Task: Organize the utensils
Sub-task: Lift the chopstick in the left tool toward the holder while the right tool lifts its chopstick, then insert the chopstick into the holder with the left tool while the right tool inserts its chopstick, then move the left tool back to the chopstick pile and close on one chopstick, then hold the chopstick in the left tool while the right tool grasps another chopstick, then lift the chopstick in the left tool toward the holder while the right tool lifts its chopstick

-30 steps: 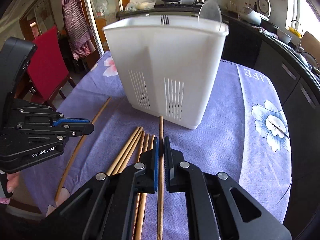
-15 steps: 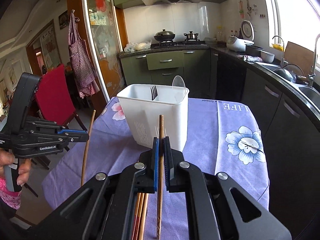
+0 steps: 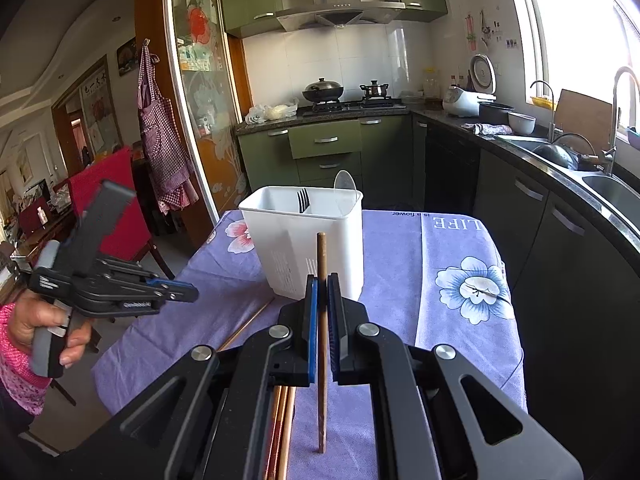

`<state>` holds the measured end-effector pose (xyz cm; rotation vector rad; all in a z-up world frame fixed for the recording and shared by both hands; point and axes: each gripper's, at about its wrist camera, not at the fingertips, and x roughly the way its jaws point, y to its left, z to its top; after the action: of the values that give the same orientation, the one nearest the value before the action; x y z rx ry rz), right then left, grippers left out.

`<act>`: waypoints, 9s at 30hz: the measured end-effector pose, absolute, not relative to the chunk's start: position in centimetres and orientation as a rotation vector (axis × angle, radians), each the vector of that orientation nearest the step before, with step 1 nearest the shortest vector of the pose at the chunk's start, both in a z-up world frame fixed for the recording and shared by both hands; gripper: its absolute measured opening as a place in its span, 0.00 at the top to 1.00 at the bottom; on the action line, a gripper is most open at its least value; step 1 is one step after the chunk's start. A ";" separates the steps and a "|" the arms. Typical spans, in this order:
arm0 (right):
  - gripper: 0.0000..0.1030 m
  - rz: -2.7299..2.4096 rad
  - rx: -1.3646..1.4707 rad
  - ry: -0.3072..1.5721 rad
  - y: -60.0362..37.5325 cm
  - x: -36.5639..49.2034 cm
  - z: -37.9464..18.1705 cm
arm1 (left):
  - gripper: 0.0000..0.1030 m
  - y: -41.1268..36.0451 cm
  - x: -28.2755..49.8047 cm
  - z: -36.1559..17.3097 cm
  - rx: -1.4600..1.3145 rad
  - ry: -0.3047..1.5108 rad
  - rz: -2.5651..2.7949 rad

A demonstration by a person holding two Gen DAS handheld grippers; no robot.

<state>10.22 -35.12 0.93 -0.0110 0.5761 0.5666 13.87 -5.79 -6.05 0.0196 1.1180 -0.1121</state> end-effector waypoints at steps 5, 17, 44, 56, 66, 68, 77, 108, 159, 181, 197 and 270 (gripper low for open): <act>0.94 0.569 -0.016 0.577 -35.0 10.2 0.9 | 0.87 -6.2 17.2 -10.9 0.031 1.205 -0.095; 0.94 0.561 0.000 0.584 -35.4 10.8 0.7 | 0.86 -7.1 20.2 -13.4 0.072 1.252 -0.074; 0.94 0.568 -0.006 0.550 -35.2 9.9 2.2 | 0.95 -5.0 10.6 0.2 0.089 0.958 -0.113; 0.94 0.589 -0.037 0.512 -33.8 9.7 4.4 | 0.95 -5.2 9.0 2.0 0.083 0.903 -0.148; 0.94 0.615 -0.049 0.479 -32.5 10.8 7.0 | 0.95 -5.7 9.6 4.8 0.066 0.858 -0.181; 0.94 0.619 -0.053 0.473 -32.1 11.2 7.9 | 0.95 -6.0 9.8 5.6 0.072 0.847 -0.189; 0.94 0.615 -0.075 0.408 -30.1 13.1 13.7 | 0.95 -7.0 11.6 10.2 0.063 0.808 -0.248; 0.94 0.534 -0.007 0.523 -26.5 25.9 8.7 | 0.95 -7.0 24.2 8.9 0.036 0.872 -0.160; 0.66 0.540 -0.016 0.752 -34.3 12.6 -6.3 | 0.93 -11.1 15.6 -13.9 0.020 1.317 -0.119; 0.78 0.560 -0.284 0.967 -24.4 16.7 -14.4 | 0.94 -5.6 14.3 -11.9 -0.031 1.254 -0.122; 0.91 0.591 -0.313 1.037 -22.4 18.5 -14.7 | 0.94 -4.8 15.2 -12.9 -0.059 1.291 -0.126; 0.94 0.580 0.084 0.273 -31.4 18.4 19.1 | 0.94 -7.0 16.2 18.1 0.051 0.640 -0.183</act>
<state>18.36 -31.44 19.06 0.0838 0.2728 0.5804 16.19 -7.01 18.13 0.0508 0.6405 -0.1825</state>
